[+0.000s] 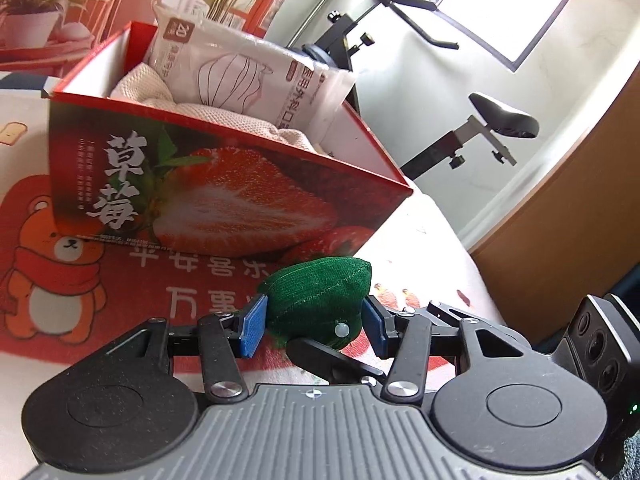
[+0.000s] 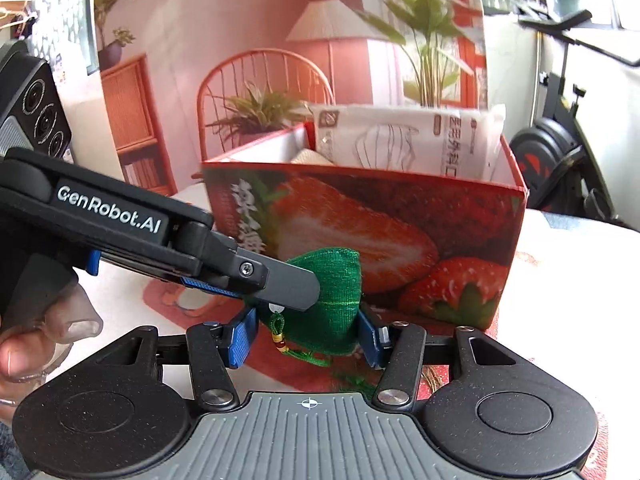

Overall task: Organize soft objects
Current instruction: 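Lift the green knit item with both grippers and carry it into the box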

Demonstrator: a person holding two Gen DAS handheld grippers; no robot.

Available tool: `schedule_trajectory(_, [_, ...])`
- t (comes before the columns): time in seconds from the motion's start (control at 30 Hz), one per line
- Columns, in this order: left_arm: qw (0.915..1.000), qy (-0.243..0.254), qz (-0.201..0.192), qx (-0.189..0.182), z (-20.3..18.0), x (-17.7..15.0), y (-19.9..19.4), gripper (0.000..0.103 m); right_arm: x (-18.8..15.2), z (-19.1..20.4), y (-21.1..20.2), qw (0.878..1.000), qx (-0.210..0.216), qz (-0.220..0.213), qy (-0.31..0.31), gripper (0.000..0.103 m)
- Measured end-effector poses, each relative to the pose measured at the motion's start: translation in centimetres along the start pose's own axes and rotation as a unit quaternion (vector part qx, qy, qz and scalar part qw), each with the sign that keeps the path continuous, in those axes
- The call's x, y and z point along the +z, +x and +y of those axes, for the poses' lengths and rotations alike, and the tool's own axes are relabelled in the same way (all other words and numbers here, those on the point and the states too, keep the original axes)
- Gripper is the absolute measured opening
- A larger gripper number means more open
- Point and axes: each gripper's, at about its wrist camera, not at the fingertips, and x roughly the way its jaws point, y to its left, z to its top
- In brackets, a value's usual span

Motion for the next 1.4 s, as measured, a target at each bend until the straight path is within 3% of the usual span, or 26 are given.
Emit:
schedule_trajectory(0.47, [0.9979,0.011,-0.059,-0.023,-2.0,0.5,-6.8,0.053,2.4,3.8,-5.6,0.996,-0.011,-0.053,-0.066,0.049])
schedule_trajectory(0.77, [0.9918,0.059,-0.111,-0.024,-4.4,5.4,-9.7,0.053,8.2,3.9,-7.6,0.989,-0.005,-0.104,-0.101,0.05])
schedule_trajectory(1.0, [0.9854,0.076,-0.151,-0.022,-5.1,11.2,-9.5,0.055,15.0,2.3,-6.4,0.984,-0.006,-0.131,-0.124,0.05])
schedule_trajectory(1.17, [0.9854,0.049,-0.16,-0.029,-4.3,14.2,-8.0,0.056,19.0,0.9,-4.2,0.979,-0.01,-0.141,-0.145,0.05])
schedule_trajectory(1.4, [0.9888,0.048,-0.141,-0.01,-3.1,16.0,-3.8,0.056,20.5,-1.8,-0.2,0.983,-0.008,-0.124,-0.135,0.051])
